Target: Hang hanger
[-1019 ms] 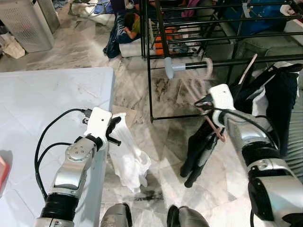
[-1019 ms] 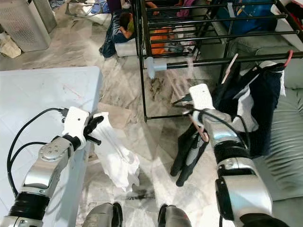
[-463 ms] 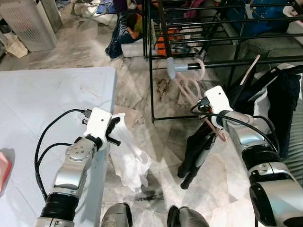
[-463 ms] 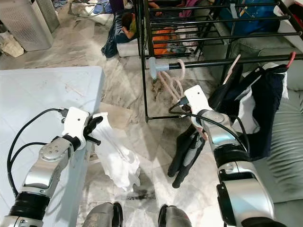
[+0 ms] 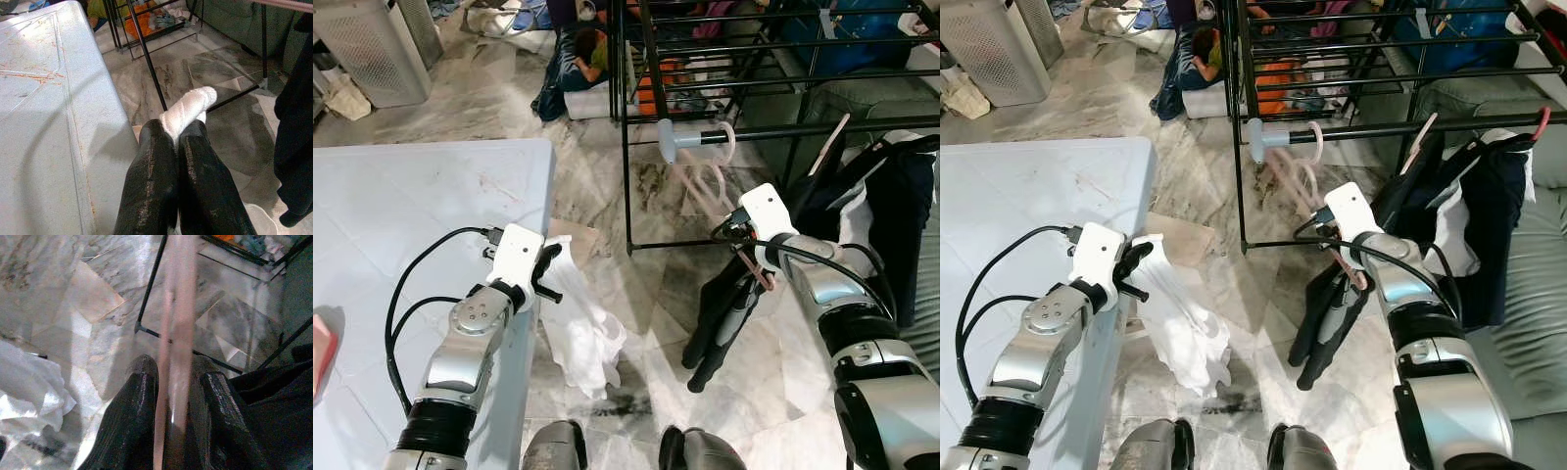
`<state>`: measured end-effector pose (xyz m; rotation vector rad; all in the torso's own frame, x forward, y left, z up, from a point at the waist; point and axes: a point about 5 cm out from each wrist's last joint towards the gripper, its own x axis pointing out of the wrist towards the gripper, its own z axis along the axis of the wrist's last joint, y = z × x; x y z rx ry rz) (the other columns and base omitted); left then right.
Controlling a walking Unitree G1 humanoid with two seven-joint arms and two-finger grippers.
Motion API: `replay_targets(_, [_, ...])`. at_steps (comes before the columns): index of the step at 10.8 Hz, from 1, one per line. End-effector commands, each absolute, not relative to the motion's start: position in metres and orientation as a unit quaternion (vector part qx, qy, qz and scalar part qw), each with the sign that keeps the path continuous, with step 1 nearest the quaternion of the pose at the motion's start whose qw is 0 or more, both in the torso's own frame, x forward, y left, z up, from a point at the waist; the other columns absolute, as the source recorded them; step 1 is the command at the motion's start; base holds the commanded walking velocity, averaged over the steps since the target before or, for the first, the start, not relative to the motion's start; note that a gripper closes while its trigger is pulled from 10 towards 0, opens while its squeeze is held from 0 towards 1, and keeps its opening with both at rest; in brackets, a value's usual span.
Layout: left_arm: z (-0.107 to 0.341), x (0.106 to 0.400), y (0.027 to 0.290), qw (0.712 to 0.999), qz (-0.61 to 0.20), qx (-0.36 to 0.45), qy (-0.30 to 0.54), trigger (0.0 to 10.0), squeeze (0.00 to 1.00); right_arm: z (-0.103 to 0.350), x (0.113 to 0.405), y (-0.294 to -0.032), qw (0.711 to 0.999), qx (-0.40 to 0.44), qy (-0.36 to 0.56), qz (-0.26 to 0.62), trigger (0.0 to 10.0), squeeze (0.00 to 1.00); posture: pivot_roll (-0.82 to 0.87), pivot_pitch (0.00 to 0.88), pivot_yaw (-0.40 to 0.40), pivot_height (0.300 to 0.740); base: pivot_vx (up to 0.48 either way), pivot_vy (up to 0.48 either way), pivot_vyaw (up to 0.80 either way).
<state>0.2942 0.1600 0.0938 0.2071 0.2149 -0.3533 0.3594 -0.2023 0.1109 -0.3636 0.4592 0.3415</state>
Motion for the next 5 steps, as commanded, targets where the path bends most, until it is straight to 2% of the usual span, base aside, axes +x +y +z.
replay_targets(1, [0.0996, 0.2972, 0.1617, 0.974, -0.173, 0.113, 0.096, 10.0, 0.0, 0.1089, 0.357, -0.2027, 0.94, -0.182, 0.231, 0.174, 10.0, 0.0, 0.01, 0.093, 0.019, 0.74, 0.0, 0.0, 0.0])
replay_targets(2, [0.0993, 0.2972, 0.1616, 0.974, -0.173, 0.113, 0.097, 10.0, 0.0, 0.1088, 0.3568, -0.204, 0.941, -0.177, 0.233, 0.171, 2.3, 0.0, 0.01, 0.093, 0.019, 0.74, 0.0, 0.0, 0.0])
replay_targets(3, [0.0986, 0.2974, 0.1616, 0.973, -0.173, 0.113, 0.099, 10.0, 0.0, 0.1088, 0.3571, -0.2049, 0.942, -0.171, 0.235, 0.169, 0.0, 0.0, 0.01, 0.093, 0.019, 0.74, 0.0, 0.0, 0.0])
replay_targets(5, [0.0977, 0.2966, 0.1615, 0.973, -0.173, 0.113, 0.101, 10.0, 0.0, 0.1083, 0.3575, -0.2054, 0.942, -0.166, 0.237, 0.167, 0.0, 0.0, 0.0, 0.094, 0.018, 0.74, 0.0, 0.0, 0.0])
